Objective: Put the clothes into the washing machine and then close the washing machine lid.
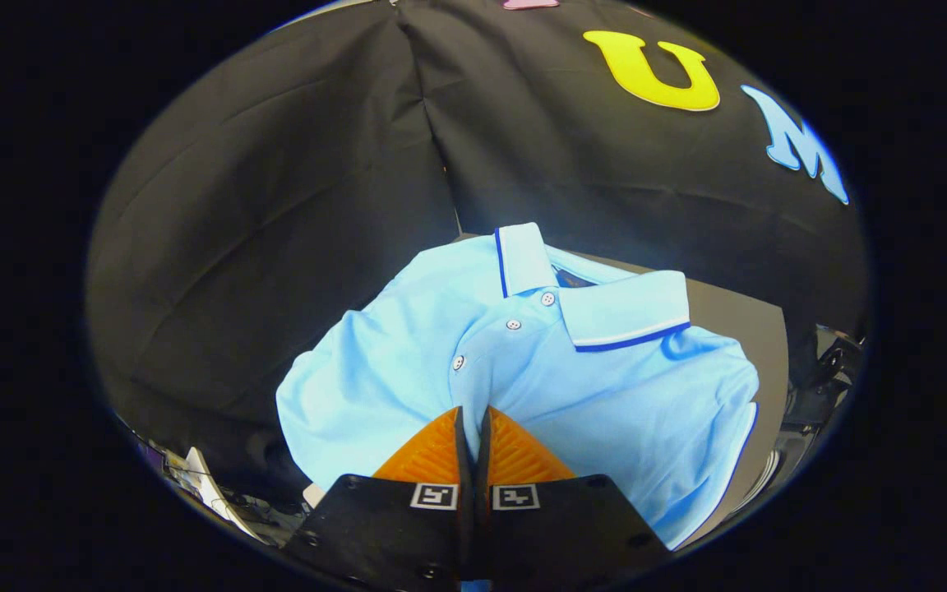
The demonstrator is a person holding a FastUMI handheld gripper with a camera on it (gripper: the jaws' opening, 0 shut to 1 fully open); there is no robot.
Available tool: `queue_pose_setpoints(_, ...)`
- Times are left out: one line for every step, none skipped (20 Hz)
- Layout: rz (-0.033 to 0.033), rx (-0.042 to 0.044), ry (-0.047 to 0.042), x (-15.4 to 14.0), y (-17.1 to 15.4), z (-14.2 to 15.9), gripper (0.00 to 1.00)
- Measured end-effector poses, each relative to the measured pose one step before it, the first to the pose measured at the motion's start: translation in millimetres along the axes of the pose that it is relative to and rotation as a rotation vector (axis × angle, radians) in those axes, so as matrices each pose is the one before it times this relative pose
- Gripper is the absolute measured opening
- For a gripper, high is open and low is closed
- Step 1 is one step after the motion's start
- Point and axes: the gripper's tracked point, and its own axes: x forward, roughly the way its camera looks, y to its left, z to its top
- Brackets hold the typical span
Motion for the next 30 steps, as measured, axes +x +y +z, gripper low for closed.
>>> queue_pose_setpoints(-0.00578,-0.00071,-0.00117,1.29,0.26,-0.53,0.02)
queue_pose_setpoints(-0.00443,-0.00016,-0.00369,-0.2,-0.26,-0.49,0.02)
queue_pose_setpoints(-0.0025,-0.00193,-0.01241,-0.52,-0.55,2.36,0.02)
queue_pose_setpoints(0.00066,-0.00306,-0.02015,-1.3,1.68,3.07,0.02)
queue_pose_setpoints(0.00634,0.00113,-0.02496,-2.92,0.67,5.09,0.01)
queue_pose_setpoints(0.00607,0.00531,-0.02412,-2.71,1.26,6.08,0.01)
queue_pose_setpoints(0.00844,0.01016,-0.03056,-5.05,1.29,9.05,0.01)
queue_pose_setpoints(0.00709,0.00642,-0.03724,-8.73,2.14,11.58,0.01)
queue_pose_setpoints(0.00899,-0.00152,-0.0373,-8.39,1.74,13.3,0.01)
queue_pose_setpoints(0.01168,-0.0052,-0.03512,-7.63,2.41,13.55,0.01)
queue_pose_setpoints(0.00878,-0.00776,-0.0341,-7.61,1.91,15.31,0.01)
queue_pose_setpoints(0.00924,-0.0105,-0.0255,-6.55,1.4,14.83,0.01)
queue_pose_setpoints(0.00837,-0.01025,-0.02754,-5.6,0.26,14.8,0.01)
queue_pose_setpoints(0.00674,-0.00825,-0.02639,-3.73,1.44,10.58,0.01)
queue_pose_setpoints(0.00171,-0.01344,-0.01751,-5.12,1.11,9.92,0.01)
queue_pose_setpoints(0.00376,-0.01728,-0.01841,-7.68,3.42,8.15,0.01)
queue_pose_setpoints(0.00206,-0.01507,-0.02294,-6.18,1.28,9.73,0.01)
queue_pose_setpoints(-0.00081,-0.01498,-0.01649,-6.5,1.79,6.96,0.01)
queue_pose_setpoints(-0.0015,-0.01184,-0.02159,-5.82,0.04,10.2,0.02)
queue_pose_setpoints(-0.00083,-0.00402,-0.01989,-5.27,0.3,5.8,0.01)
queue_pose_setpoints(-0.00207,-0.00245,-0.00901,-4.36,-1.28,6.47,0.01)
queue_pose_setpoints(-0.00744,0.00053,-0.01344,-4.73,-2.88,6.04,0.01)
queue_pose_setpoints(-0.00747,0.00007,-0.01232,-5.21,-4.67,6.32,0.01)
queue_pose_setpoints(-0.01021,0.00123,-0.00954,-4.46,-4.38,4.65,0.01)
queue_pose_setpoints(-0.01056,0.00301,-0.01376,-6.08,-6.92,5.85,0.01)
queue_pose_setpoints(-0.01216,0.00111,-0.00843,-6.05,-8.53,4.25,0.01)
queue_pose_setpoints(-0.01329,-0.00027,-0.00969,-5.53,-9.97,4.95,0.01)
queue_pose_setpoints(-0.01673,-0.00336,-0.01062,-5.16,-11.15,3.77,0.01)
queue_pose_setpoints(-0.01767,-0.00367,-0.00831,-7.35,-10.64,4.34,0.01)
queue_pose_setpoints(-0.01471,0.00085,-0.00711,-4.89,-10.12,2.9,0.01)
